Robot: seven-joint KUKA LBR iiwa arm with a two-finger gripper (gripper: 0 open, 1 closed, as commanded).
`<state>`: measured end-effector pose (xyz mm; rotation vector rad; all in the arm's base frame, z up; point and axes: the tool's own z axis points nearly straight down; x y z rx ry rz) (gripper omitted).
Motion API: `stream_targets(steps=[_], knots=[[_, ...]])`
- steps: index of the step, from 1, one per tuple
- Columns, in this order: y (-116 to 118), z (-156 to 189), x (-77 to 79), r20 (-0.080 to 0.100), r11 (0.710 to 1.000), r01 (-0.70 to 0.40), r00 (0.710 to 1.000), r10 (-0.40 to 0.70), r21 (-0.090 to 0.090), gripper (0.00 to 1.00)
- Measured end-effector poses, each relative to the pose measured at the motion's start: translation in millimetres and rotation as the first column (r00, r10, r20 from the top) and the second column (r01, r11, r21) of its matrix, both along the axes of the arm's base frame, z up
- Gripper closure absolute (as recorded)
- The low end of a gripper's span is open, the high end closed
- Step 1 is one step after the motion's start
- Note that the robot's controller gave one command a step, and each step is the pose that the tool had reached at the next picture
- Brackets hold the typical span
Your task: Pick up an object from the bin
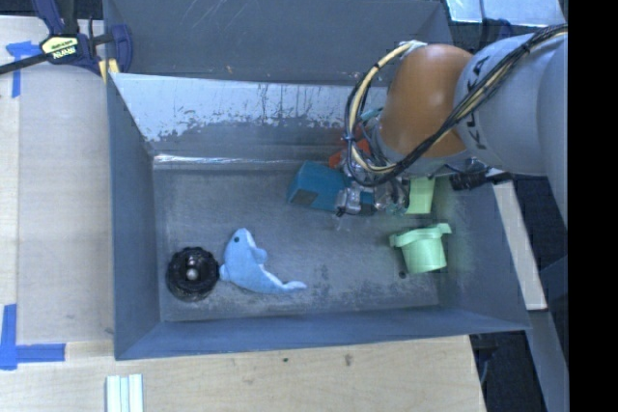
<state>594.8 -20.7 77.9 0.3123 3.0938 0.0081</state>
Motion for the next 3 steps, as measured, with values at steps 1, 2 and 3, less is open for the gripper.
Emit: stream_targets(steps=[1, 2, 3], knots=[[0, 0, -0.4, 0.000, 1.000, 0.005, 1.000, -0.005, 0.000, 1.00], [0, 4, -1.3, 0.000, 1.000, 0.006, 1.000, -0.006, 0.000, 1.00], [-1, 23, -2.1, -0.002, 1.000, 0.005, 1.000, -0.005, -0.001, 1.00]])
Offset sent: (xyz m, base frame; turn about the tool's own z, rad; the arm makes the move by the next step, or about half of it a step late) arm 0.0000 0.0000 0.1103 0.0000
